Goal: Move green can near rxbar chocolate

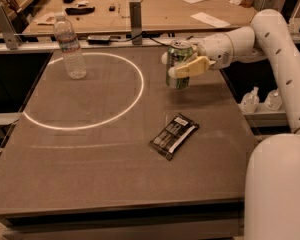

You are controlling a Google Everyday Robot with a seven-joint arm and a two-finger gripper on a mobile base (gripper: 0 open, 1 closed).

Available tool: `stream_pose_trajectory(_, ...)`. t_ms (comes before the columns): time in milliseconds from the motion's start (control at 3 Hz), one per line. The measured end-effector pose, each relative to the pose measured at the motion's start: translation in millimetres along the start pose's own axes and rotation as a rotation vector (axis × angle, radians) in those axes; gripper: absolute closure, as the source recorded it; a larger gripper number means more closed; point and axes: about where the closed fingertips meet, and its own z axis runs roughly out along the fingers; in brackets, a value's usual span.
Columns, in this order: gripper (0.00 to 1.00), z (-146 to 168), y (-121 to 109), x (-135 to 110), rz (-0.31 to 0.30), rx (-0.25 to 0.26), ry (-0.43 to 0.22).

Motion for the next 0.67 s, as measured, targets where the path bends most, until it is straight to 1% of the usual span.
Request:
stream_pose_trajectory(333,1.0,-8,24,3,0.048,0.009,0.013)
stream_pose_trajectory(667,1.0,-12,44,23,0.103,0.042,0.022)
